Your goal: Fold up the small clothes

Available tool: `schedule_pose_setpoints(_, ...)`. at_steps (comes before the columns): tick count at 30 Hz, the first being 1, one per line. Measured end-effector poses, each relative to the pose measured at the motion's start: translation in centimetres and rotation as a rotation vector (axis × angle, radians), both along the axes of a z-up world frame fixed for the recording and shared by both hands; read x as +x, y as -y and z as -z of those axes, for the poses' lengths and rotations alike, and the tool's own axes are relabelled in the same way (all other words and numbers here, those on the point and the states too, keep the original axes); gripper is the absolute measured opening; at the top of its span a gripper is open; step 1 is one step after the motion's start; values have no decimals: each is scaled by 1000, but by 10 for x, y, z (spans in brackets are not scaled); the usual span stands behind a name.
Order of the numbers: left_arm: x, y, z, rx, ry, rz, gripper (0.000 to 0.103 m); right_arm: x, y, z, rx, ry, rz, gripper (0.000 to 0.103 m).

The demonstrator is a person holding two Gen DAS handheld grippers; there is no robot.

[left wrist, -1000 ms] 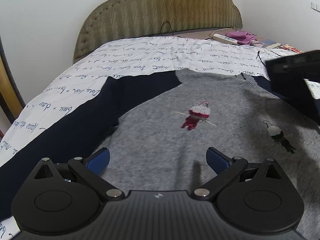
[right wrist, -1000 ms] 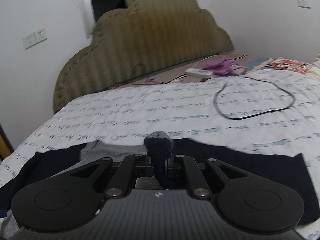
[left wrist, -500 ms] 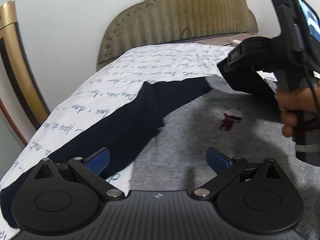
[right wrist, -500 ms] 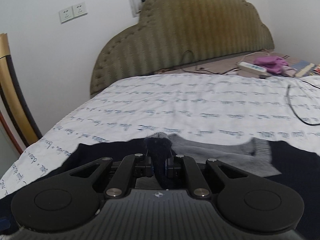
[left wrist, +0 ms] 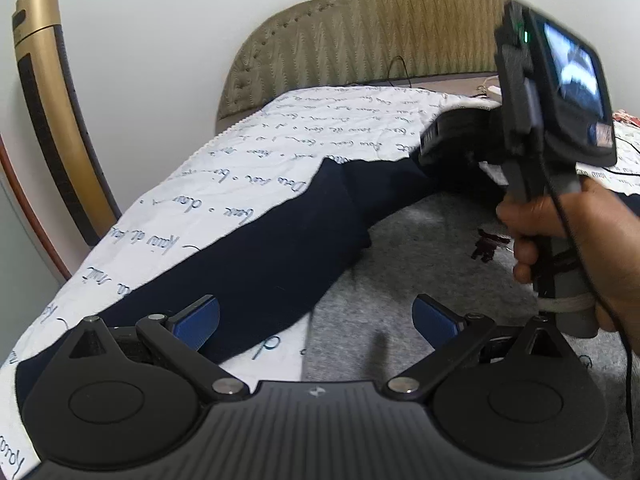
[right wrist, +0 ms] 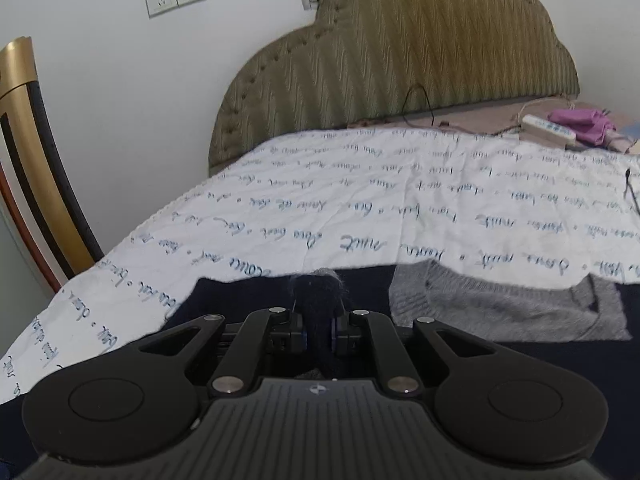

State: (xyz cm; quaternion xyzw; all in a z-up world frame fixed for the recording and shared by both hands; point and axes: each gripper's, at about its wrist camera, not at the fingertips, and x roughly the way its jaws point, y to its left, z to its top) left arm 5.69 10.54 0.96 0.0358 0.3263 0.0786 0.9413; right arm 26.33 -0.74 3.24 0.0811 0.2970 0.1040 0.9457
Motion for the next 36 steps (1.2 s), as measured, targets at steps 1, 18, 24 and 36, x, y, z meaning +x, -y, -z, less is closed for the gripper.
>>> schedule_pose_setpoints(1,-1,-1,-1,5,5,-6,103,3,1,5,14,-24,-8,20)
schedule_pose_setpoints(18,-29,-35,0,-18,0,-144,103,-13,11,8,159,-109,-124,47)
schedule_pose_setpoints(24,-56,-56,-4,-61,-20,-230,103,-36,-8,-8,-7,-43,-185,48)
schedule_pose_setpoints(36,-116,-123,-45,-196,-75,-493,103,-112,-67,-27,-184,131,-499,69)
